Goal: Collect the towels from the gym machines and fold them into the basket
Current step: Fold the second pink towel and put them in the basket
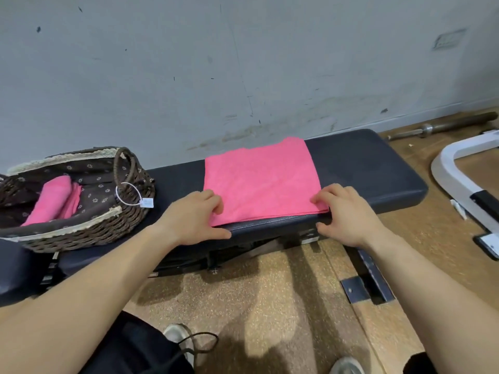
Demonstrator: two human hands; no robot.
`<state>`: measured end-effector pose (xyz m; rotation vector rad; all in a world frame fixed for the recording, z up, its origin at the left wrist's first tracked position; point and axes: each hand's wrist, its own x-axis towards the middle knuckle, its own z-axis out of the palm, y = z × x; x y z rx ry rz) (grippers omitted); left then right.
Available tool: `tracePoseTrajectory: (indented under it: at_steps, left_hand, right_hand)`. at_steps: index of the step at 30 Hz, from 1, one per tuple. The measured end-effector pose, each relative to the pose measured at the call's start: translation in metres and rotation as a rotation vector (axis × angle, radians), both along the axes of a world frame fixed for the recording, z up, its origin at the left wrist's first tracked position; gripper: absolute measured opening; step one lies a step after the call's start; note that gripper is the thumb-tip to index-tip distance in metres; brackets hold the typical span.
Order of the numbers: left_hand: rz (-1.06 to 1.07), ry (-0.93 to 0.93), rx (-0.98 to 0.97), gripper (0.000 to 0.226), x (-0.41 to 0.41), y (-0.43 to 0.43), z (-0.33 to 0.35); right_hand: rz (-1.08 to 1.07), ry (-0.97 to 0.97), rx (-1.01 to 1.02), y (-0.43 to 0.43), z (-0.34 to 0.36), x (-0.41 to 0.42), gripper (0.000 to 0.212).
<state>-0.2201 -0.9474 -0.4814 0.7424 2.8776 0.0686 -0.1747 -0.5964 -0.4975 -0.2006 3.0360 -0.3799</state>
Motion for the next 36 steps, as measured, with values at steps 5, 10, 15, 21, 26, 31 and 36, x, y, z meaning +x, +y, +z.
tracePoseTrajectory:
  at_steps: [5,10,15,21,26,31,36]
  left_hand:
    - [-0.063,0.181,-0.185,0.044,0.030,0.006,-0.002]
    - [-0.044,0.157,-0.035,0.018,0.035,0.000,0.003]
    - [0.061,0.143,0.235,0.016,0.030,-0.005,0.004]
    - [0.389,0.070,0.594,0.015,0.023,-0.002,0.012]
    - [0.335,0.098,0.494,0.010,0.017,-0.005,0.018]
    - [0.203,0.169,0.296,0.023,0.016,-0.007,0.019]
    - [0.202,0.244,0.200,0.025,0.019,-0.002,0.030]
  right_hand:
    - [0.027,0.142,0.067,0.002,-0.014,0.018,0.018]
    - [-0.027,0.186,-0.067,0.004,-0.010,0.023,0.013]
    - [-0.052,0.199,-0.197,0.008,-0.003,0.018,0.014]
    - [-0.148,0.177,-0.319,0.012,0.001,0.010,0.015]
    - [-0.165,0.185,-0.368,0.017,0.003,0.003,0.009]
    - [-0.153,0.172,-0.361,0.016,0.006,0.001,0.007]
    - [-0.141,0.189,-0.428,0.007,0.017,0.004,0.010]
